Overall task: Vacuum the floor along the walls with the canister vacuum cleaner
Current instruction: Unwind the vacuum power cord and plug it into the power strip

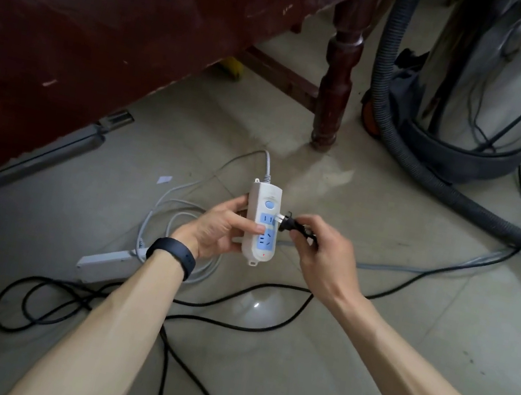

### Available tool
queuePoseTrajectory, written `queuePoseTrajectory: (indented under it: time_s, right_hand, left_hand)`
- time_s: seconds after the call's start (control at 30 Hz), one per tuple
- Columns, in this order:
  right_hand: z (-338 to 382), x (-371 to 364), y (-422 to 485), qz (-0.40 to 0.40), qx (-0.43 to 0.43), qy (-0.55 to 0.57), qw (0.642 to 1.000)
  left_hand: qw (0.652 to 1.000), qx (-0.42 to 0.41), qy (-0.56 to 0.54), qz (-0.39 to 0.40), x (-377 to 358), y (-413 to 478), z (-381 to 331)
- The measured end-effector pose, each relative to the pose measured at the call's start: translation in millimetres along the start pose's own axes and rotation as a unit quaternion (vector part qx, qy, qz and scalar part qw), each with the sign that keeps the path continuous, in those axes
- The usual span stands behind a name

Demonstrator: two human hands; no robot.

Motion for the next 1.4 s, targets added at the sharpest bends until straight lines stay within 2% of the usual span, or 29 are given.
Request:
queuePoseTrajectory:
  time_s: [0.13,0.33,0.53,0.63,0.7,0.77,0.87,1.0,1.1,1.23,1.4]
  right_hand:
    - [-1.7,1.3,0.2,-0.025,0.084,-0.086,0.992]
    - [-5.7,0.5,-3.6,-0.082,0.177,-0.216,0.957]
    - [-8.5,-6.1,-3.8,-0.071,0.211,-0.240,0.945]
    - [-4.2,-13.3,-5.7,-0.059,0.215,-0.224,0.949]
    - [-2.5,-16.7,-6.6,-0.045,0.187,-0.192,0.962]
    - [-4.1,-13.1,-5.1,-0.015,0.127,-0.136,0.982]
    - [-10.8,-4.6,-3.8,0.048,0.057,-0.086,0.993]
    - [-19.9,1.4,-4.1,0.144,-0.062,-0.060,0.986]
    - [-22.6,0.9,-4.2,0.210,-0.162,0.027,0.964]
    - [-22.3,-7.1,-1.6,0.220,-0.210,0.040,0.952]
    - [-16.8,-15.3,-1.7,0.205,-0.217,0.029,0.954]
  left_hand:
    - [1.000,-0.002,0.014,0.010,-2.6,-3.0,-2.7]
    - [0.998,0.006,0.059,0.030,-2.2,-4.6,-3.1]
    - [0.987,0.014,0.157,0.043,-7.8,-7.9,-10.4]
    - [0.973,-0.016,0.228,0.024,-13.3,-4.2,-7.4]
    - [0.959,-0.030,0.281,-0.004,-15.5,-1.1,-2.8]
    - [0.955,-0.039,0.293,-0.025,-15.7,-0.3,3.3]
    - [0.950,-0.047,0.307,-0.024,-15.2,-0.3,8.7]
    - [0.942,-0.049,0.331,-0.017,-17.3,3.3,16.1]
    - [0.929,-0.061,0.365,-0.024,-20.9,5.1,16.9]
    - [0.900,-0.076,0.429,-0.014,-21.5,5.7,18.4]
    - [0.900,-0.084,0.424,-0.061,-19.0,3.4,31.4]
Point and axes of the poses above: each hand's wrist, its own y-axis towards the middle knuckle, its own x-axis out of the back of the hand, z = x × y, the point moved 1 cm from there along y, towards the middle knuckle, and after that the axes turned 10 degrees about -x, right-handed, at the moved point
